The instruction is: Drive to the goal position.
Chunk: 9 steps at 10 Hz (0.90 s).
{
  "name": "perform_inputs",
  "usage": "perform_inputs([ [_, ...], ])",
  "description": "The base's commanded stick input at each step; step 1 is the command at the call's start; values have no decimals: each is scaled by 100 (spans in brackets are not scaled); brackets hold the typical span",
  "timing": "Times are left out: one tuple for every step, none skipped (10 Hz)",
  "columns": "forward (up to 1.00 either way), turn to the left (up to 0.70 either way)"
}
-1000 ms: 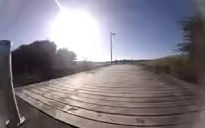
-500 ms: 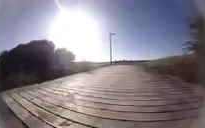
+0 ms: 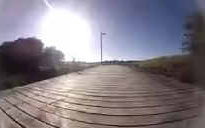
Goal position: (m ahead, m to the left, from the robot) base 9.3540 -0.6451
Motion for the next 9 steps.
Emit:
perform_inputs([
  [70, -35],
  [70, -35],
  [70, -35],
  [70, -35],
  [70, -35],
  [70, -32],
  [70, -18],
  [70, -4],
  [70, 0],
])
